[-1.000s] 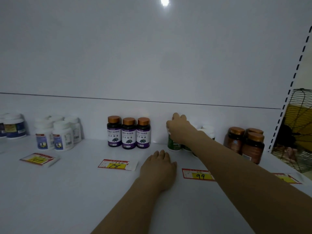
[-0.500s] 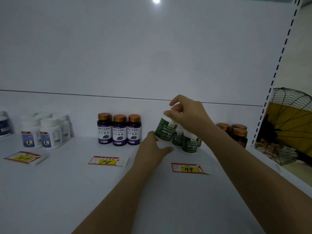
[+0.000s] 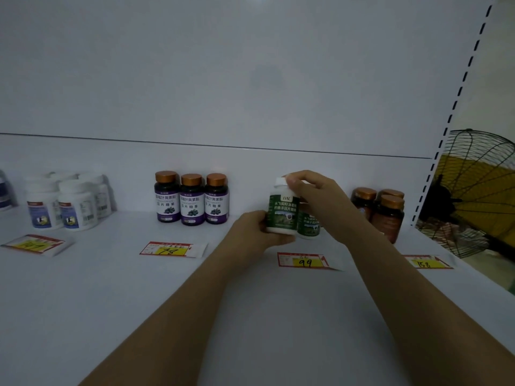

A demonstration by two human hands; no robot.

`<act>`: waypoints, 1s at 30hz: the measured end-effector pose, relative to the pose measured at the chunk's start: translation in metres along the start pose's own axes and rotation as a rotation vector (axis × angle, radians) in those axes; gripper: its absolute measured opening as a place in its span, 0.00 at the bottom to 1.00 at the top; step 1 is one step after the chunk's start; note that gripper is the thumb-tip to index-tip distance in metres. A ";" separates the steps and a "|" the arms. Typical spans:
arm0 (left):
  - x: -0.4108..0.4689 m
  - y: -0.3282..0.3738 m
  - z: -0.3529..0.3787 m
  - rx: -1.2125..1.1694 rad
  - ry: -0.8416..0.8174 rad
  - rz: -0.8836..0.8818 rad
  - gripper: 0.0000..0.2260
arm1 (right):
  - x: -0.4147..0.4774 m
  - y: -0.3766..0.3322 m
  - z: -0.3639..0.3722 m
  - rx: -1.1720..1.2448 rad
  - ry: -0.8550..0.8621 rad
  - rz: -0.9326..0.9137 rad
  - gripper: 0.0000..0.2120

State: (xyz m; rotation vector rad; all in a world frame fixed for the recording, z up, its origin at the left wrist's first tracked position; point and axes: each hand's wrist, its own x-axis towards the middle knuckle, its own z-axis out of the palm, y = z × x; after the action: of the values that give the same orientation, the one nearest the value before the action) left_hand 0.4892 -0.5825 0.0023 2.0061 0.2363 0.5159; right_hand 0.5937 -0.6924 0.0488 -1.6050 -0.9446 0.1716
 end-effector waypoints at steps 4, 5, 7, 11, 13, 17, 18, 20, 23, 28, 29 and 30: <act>0.000 0.000 0.001 0.013 -0.005 0.004 0.12 | -0.002 0.000 0.001 0.004 0.007 -0.010 0.09; 0.000 0.001 0.001 0.014 -0.007 0.005 0.12 | -0.002 0.000 0.001 0.002 0.006 -0.017 0.09; 0.000 0.001 0.001 0.020 -0.014 0.013 0.13 | -0.003 0.000 0.001 0.008 0.006 -0.025 0.09; 0.000 0.003 0.000 -0.062 -0.036 0.013 0.11 | -0.004 -0.002 0.001 0.037 0.025 -0.028 0.08; -0.001 0.006 -0.001 -0.141 -0.078 -0.018 0.11 | -0.004 -0.003 0.001 0.063 0.047 -0.030 0.07; -0.002 0.007 -0.001 -0.287 -0.199 -0.077 0.12 | -0.004 -0.004 0.000 0.094 0.095 -0.019 0.12; -0.002 0.007 -0.002 -0.312 -0.205 -0.076 0.12 | -0.004 -0.005 0.000 0.111 0.103 -0.019 0.13; -0.002 0.007 -0.003 -0.352 -0.198 -0.073 0.13 | -0.005 -0.006 0.000 0.148 0.111 -0.021 0.14; -0.002 0.007 -0.005 -0.356 -0.203 -0.066 0.14 | -0.004 -0.007 -0.001 0.161 0.112 -0.026 0.14; -0.003 0.009 -0.004 -0.317 -0.159 -0.073 0.12 | -0.003 -0.005 -0.001 0.137 0.097 -0.023 0.14; -0.003 0.010 -0.004 -0.285 -0.114 -0.064 0.13 | -0.002 -0.005 -0.001 0.147 0.088 -0.014 0.13; -0.003 0.011 -0.004 -0.250 -0.052 -0.052 0.14 | -0.001 -0.005 -0.001 0.172 0.076 -0.005 0.11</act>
State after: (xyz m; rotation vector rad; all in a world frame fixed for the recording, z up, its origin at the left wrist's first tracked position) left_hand 0.4840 -0.5856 0.0130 1.7631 0.1824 0.4371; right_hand 0.5917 -0.6937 0.0530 -1.4412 -0.8520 0.1819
